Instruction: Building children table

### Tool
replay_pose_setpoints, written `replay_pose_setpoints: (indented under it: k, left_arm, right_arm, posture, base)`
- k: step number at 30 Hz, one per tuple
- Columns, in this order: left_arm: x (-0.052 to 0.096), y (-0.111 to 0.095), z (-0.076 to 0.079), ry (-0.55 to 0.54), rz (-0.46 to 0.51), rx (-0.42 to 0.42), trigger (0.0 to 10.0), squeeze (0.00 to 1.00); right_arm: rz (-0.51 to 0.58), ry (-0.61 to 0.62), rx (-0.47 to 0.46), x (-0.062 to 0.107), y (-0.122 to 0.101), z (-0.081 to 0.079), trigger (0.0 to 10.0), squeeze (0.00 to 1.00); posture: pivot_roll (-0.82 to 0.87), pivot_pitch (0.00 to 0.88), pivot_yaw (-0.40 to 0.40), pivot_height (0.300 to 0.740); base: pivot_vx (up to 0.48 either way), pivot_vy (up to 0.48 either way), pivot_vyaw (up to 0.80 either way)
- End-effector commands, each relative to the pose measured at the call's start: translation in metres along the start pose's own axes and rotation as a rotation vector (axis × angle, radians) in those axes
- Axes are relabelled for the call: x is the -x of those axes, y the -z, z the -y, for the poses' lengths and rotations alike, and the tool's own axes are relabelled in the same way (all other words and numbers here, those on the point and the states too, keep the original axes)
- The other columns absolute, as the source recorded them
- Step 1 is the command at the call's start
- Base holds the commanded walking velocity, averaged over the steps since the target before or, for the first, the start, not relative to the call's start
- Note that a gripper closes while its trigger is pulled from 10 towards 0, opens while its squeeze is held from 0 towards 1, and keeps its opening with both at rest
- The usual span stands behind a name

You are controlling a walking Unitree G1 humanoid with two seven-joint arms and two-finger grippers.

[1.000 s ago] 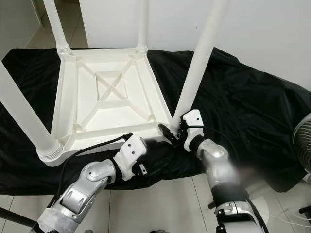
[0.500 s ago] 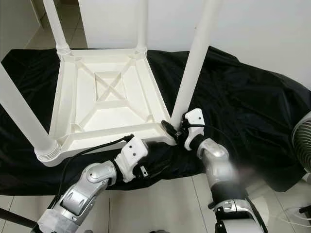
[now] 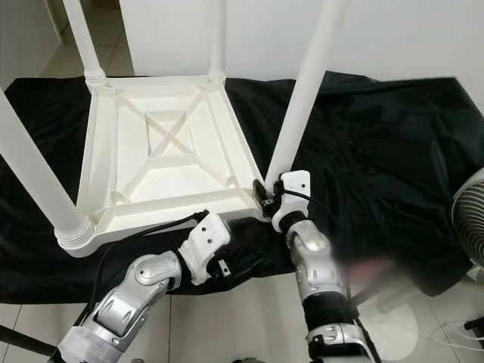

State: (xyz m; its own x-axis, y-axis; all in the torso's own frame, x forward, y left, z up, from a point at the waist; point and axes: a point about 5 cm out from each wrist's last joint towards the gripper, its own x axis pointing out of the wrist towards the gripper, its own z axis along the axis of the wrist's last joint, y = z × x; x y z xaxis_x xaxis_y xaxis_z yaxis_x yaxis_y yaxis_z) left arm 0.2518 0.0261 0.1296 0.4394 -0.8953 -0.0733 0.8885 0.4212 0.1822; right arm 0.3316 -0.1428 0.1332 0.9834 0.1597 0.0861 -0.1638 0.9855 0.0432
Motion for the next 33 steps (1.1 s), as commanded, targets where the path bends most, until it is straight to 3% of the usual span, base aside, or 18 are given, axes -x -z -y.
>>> replay_pose_setpoints:
  k: [1, 5, 11, 15, 19, 20, 21, 22, 33]
  left_arm:
    - [-0.001, 0.001, 0.004, 0.019, -0.001, 0.013, 10.0, 0.00]
    - [-0.001, 0.001, 0.005, 0.020, -0.002, 0.014, 10.0, 0.00]
    - [-0.003, 0.001, 0.005, 0.013, 0.001, 0.012, 10.0, 0.00]
    - [-0.002, 0.002, 0.005, 0.003, -0.001, 0.012, 10.0, 0.00]
    - [-0.001, 0.003, 0.004, -0.004, -0.005, 0.014, 10.0, 0.00]
    - [0.000, 0.003, 0.003, -0.007, -0.004, 0.013, 10.0, 0.00]
    - [0.000, 0.002, 0.003, -0.008, -0.003, 0.012, 10.0, 0.00]
    - [0.000, 0.002, 0.002, -0.014, 0.001, 0.004, 10.0, 0.00]
    - [0.005, 0.001, -0.010, -0.073, 0.013, 0.000, 10.0, 0.00]
  right_arm:
    - [-0.026, 0.093, -0.038, 0.004, 0.005, 0.007, 10.0, 0.00]
    - [-0.033, 0.148, -0.030, 0.006, 0.008, 0.000, 10.0, 0.00]
    - [-0.058, 0.328, -0.067, 0.011, 0.014, -0.015, 10.0, 0.00]
    - [-0.064, 0.311, -0.071, 0.009, 0.015, -0.024, 10.0, 0.00]
    - [-0.043, 0.309, -0.060, 0.010, 0.013, -0.020, 10.0, 0.00]
    - [-0.036, 0.313, -0.059, 0.011, 0.012, -0.020, 10.0, 0.82]
    - [-0.033, 0.317, -0.059, 0.012, 0.011, -0.019, 10.0, 0.82]
    - [-0.029, 0.313, -0.059, 0.013, 0.011, -0.018, 10.0, 1.00]
    - [0.003, 0.283, -0.027, 0.028, 0.013, -0.010, 10.0, 1.00]
  posture:
    - [-0.06, 0.074, -0.057, 0.740]
    - [-0.05, 0.068, -0.064, 0.740]
    - [-0.04, 0.062, -0.078, 0.740]
    - [-0.03, 0.054, -0.084, 0.740]
    - [-0.03, 0.051, -0.085, 0.740]
    - [-0.03, 0.051, -0.085, 0.740]
    - [-0.03, 0.051, -0.085, 0.740]
    - [-0.02, 0.047, -0.085, 0.740]
    - [-0.03, 0.043, -0.085, 0.740]
  base:
    - [0.000, 0.000, 0.00]
    - [0.000, 0.000, 0.00]
    - [0.000, 0.000, 0.00]
    - [0.000, 0.000, 0.00]
    - [0.000, 0.000, 0.00]
    - [0.000, 0.000, 0.00]
    - [0.000, 0.000, 0.00]
    - [0.000, 0.000, 0.00]
    - [0.000, 0.000, 0.00]
